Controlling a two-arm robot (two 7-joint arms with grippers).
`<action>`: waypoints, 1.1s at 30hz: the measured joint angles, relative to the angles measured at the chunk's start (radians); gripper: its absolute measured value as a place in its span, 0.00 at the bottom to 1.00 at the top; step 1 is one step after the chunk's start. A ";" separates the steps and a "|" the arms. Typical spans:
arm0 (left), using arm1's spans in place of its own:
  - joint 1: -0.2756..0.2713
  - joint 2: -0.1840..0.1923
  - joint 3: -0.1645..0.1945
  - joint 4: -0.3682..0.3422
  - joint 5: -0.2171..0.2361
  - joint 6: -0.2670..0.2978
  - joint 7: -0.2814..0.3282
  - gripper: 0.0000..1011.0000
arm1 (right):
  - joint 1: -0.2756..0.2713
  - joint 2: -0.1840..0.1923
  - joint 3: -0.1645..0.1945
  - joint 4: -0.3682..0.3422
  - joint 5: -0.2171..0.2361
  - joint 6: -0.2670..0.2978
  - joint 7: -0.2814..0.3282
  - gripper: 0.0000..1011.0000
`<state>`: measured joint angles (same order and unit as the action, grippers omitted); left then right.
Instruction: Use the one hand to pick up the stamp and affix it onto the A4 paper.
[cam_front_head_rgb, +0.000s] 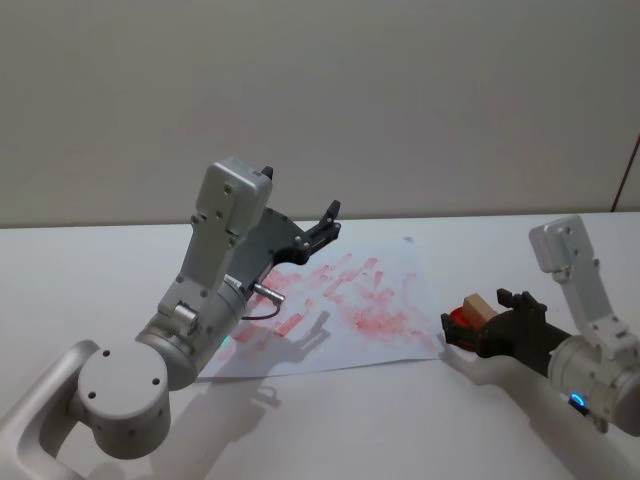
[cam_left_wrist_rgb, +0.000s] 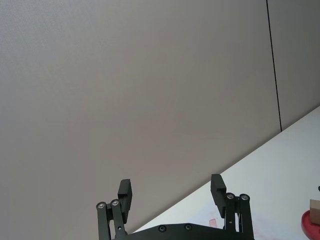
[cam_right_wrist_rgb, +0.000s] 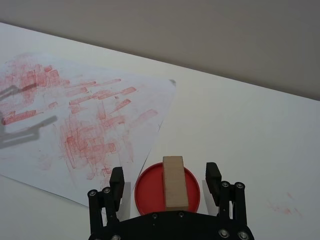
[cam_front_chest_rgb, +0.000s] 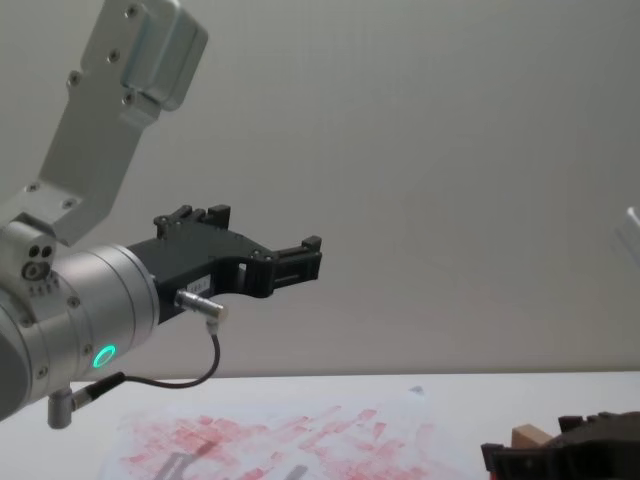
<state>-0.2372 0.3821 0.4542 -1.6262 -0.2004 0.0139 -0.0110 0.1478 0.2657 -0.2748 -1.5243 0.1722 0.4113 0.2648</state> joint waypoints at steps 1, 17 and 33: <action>0.000 0.000 0.000 0.000 0.000 0.000 0.000 0.99 | 0.002 -0.001 -0.001 0.002 -0.001 0.001 0.001 0.99; 0.000 0.000 0.000 0.000 0.000 0.000 0.000 0.99 | 0.024 -0.013 -0.008 0.031 -0.021 0.013 0.016 0.55; 0.000 0.000 0.000 0.000 0.000 0.000 0.000 0.99 | 0.029 -0.015 -0.009 0.036 -0.026 0.014 0.021 0.22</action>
<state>-0.2372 0.3821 0.4542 -1.6262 -0.2004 0.0139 -0.0109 0.1768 0.2510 -0.2843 -1.4879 0.1460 0.4252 0.2863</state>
